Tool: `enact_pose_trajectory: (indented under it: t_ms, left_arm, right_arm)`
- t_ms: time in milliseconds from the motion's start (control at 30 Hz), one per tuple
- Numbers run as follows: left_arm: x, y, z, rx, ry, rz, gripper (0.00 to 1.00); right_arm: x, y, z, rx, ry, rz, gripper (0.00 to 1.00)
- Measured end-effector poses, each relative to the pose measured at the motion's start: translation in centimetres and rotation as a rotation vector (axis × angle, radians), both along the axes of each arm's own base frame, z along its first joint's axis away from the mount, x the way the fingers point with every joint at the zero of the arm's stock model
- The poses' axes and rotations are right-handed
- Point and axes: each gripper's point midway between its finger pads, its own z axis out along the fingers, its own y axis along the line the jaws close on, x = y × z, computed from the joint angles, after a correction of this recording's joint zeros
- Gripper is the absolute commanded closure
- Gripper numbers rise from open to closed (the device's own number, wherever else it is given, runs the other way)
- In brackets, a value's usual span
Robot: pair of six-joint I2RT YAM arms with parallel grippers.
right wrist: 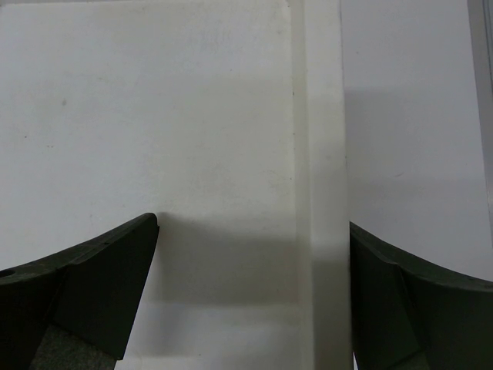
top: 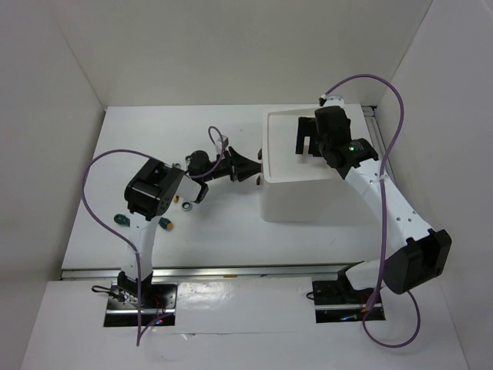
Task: Sort the tools into containers
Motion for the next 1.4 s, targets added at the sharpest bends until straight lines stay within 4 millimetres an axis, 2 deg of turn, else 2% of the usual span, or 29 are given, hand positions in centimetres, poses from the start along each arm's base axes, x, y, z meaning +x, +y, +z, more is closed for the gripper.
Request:
enact_pose_trajectory:
  t_ms: [133, 167, 333, 433, 533, 700, 733, 767, 800, 833, 933, 1000, 1067, 1167, 1233, 1300, 1333, 1400]
  left_arm:
    - [0.1, 0.1, -0.2, 0.004, 0.012, 0.003, 0.89]
    - [0.1, 0.1, -0.2, 0.004, 0.011, 0.003, 1.00]
    - [0.1, 0.4, -0.1, 0.006, 0.005, 0.004, 1.00]
    - [-0.1, 1.8, 0.2, 0.015, 0.006, 0.036, 1.00]
    - [-0.3, 4.6, 1.1, 0.035, -0.023, 0.089, 1.00]
    - [0.3, 12.2, 0.8, 0.107, -0.019, 0.239, 1.00]
    - [0.2, 13.3, 0.7, 0.125, -0.013, 0.261, 0.90]
    - [0.2, 14.3, 0.7, 0.146, -0.005, 0.285, 0.72]
    - [0.2, 15.1, 0.8, 0.169, -0.010, 0.303, 0.40]
    - [0.1, 15.4, 1.2, 0.194, -0.020, 0.309, 0.27]
    - [-0.2, 15.9, 2.8, 0.262, -0.066, 0.330, 0.07]
    - [-0.1, 16.2, 4.5, 0.314, -0.128, 0.344, 0.01]
    - [0.5, 16.5, 6.4, 0.377, -0.166, 0.371, 0.01]
    - [2.4, 17.6, 9.5, 0.520, -0.200, 0.474, 0.01]
    - [3.5, 19.1, 11.2, 0.631, -0.193, 0.559, 0.01]
    - [4.0, 20.9, 11.7, 0.746, -0.154, 0.629, 0.01]
    - [4.1, 22.0, 11.3, 0.803, -0.124, 0.658, 0.01]
    - [4.0, 24.4, 9.3, 0.924, -0.027, 0.698, 0.03]
  right_arm:
    - [0.0, 0.0, 0.0, -0.001, 0.000, -0.004, 0.02]
    - [0.0, 0.0, 0.0, -0.001, 0.000, -0.003, 0.02]
    - [0.0, 0.0, 0.0, -0.001, 0.000, -0.003, 0.02]
    - [0.0, 0.0, 0.0, 0.000, 0.000, -0.002, 0.02]
    - [0.0, 0.0, 0.0, 0.000, 0.000, -0.002, 0.02]
    - [0.1, 0.0, 0.0, 0.000, -0.001, -0.004, 0.02]
    - [0.1, 0.0, 0.0, -0.001, -0.001, -0.003, 0.02]
    - [0.1, 0.0, 0.0, -0.001, -0.001, -0.004, 0.01]
    - [0.1, 0.1, 0.0, -0.001, -0.001, -0.002, 0.01]
    - [0.1, 0.1, 0.0, -0.002, 0.000, -0.003, 0.01]
    - [0.1, 0.1, 0.0, -0.002, 0.000, -0.003, 0.00]
    - [0.1, 0.1, 0.0, -0.002, -0.001, -0.003, 0.00]
    - [0.1, 0.1, 0.0, -0.002, -0.001, -0.003, 0.00]
    - [0.1, 0.1, 0.0, -0.002, 0.000, -0.003, 0.00]
    - [0.1, 0.2, 0.0, -0.004, -0.001, -0.003, 0.00]
    - [0.1, 0.2, 0.0, -0.005, 0.000, -0.003, 0.00]
    - [0.1, 0.2, 0.0, -0.005, 0.000, -0.003, 0.00]
    - [0.1, 0.2, 0.0, -0.007, 0.000, -0.004, 0.00]
